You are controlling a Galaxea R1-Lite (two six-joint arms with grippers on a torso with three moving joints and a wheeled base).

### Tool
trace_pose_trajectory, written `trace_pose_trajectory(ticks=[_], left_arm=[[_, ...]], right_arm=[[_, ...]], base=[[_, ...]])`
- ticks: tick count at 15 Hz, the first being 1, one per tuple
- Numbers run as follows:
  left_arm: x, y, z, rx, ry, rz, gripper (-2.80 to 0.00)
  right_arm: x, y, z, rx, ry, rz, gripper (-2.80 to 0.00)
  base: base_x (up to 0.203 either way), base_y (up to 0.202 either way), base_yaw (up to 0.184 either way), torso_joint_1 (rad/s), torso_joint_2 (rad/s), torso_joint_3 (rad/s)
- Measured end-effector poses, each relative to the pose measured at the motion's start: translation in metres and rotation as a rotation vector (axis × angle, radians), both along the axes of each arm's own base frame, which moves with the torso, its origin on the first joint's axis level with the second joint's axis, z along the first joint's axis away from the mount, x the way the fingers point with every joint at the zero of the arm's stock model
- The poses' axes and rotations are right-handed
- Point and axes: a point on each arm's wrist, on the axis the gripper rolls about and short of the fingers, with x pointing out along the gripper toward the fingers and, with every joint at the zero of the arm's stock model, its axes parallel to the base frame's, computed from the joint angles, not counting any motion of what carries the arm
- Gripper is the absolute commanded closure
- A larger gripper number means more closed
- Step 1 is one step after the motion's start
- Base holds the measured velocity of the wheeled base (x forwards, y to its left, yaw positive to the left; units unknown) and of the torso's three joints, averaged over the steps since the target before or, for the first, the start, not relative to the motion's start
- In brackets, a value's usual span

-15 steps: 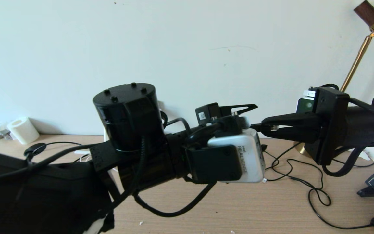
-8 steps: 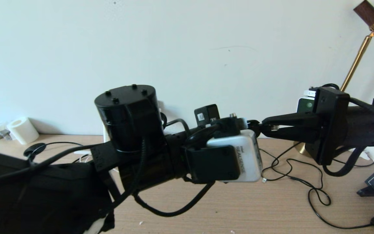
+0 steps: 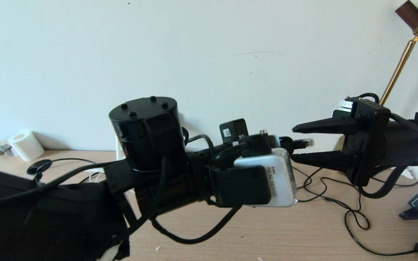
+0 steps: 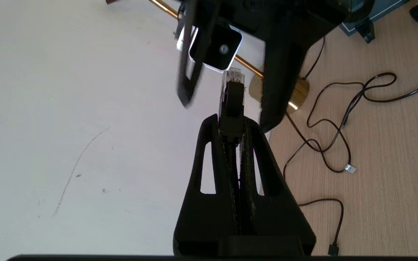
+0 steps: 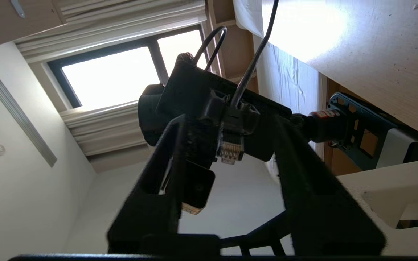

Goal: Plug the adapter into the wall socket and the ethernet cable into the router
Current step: Hand it to the other hand, then align cable and router interface

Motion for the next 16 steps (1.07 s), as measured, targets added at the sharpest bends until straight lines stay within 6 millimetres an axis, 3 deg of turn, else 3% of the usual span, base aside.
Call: trace_pose_trajectory(ticks=[4, 7, 12, 16], left_arm=[[-0.004, 0.014, -0.002, -0.013, 0.069, 0.029, 0.0], [-0.008, 0.039, -0.011, -0.114, 0.348, 0.116, 0.0], [0.01, 0.101, -0.046, -0.43, 0.883, 0.448, 0.0], [0.028, 0.136, -0.076, -0.63, 1.208, 0.69, 0.0]], right_arm=[[-0.008, -0.007, 0.002, -0.038, -0.105, -0.136, -2.8], [-0.038, -0.019, 0.001, -0.126, -0.302, -0.276, -2.8], [-0.105, -0.05, -0.032, -0.592, -0.764, -0.601, -2.8], [-0.176, -0.08, -0.058, -0.968, -1.017, -0.801, -2.8]], base=[[0.0, 0.0, 0.0, 0.0, 0.0, 0.0], [0.0, 0.0, 0.0, 0.0, 0.0, 0.0], [0.0, 0.0, 0.0, 0.0, 0.0, 0.0], [0.0, 0.0, 0.0, 0.0, 0.0, 0.0]])
